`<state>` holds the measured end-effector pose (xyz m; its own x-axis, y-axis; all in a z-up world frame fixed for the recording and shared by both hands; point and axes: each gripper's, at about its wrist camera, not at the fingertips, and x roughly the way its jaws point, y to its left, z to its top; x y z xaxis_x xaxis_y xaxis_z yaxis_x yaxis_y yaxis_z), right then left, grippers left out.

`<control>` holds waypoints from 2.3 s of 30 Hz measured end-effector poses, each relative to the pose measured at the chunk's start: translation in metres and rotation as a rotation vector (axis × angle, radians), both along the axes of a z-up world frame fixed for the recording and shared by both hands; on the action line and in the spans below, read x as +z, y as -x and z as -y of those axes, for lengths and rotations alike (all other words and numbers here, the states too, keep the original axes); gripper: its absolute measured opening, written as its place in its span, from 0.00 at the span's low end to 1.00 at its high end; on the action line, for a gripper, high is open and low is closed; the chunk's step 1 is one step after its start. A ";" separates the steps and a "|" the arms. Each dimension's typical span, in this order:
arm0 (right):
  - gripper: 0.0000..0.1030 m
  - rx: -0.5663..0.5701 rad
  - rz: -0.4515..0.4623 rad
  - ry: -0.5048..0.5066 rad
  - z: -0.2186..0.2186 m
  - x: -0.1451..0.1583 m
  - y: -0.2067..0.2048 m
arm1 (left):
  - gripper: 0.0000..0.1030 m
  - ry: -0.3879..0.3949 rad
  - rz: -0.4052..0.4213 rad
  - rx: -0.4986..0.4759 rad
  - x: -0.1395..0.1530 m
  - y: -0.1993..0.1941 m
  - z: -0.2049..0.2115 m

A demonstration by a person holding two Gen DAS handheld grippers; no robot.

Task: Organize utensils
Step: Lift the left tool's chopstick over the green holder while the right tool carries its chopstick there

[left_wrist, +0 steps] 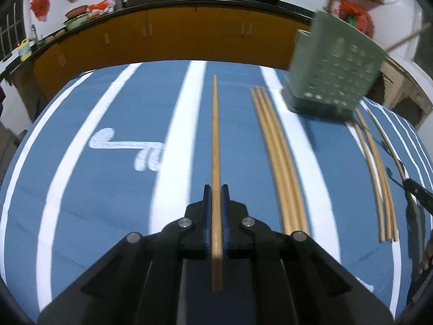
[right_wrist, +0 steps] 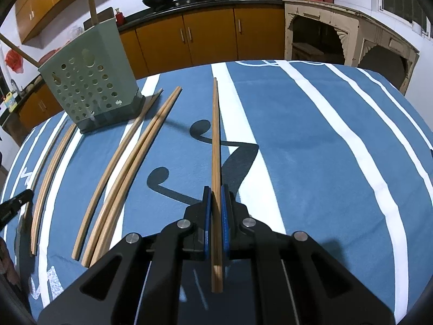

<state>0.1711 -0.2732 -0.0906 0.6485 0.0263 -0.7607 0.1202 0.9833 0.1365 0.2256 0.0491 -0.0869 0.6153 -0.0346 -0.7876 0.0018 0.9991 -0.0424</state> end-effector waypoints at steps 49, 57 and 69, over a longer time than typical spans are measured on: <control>0.08 0.010 0.256 -0.017 0.022 0.075 0.041 | 0.08 -0.005 0.247 -0.033 0.082 0.044 -0.015; 0.08 0.005 0.368 -0.038 0.026 0.103 0.049 | 0.08 0.054 0.399 -0.029 0.129 0.057 -0.020; 0.08 0.001 0.392 -0.051 0.028 0.109 0.051 | 0.08 0.087 0.437 -0.028 0.147 0.062 -0.018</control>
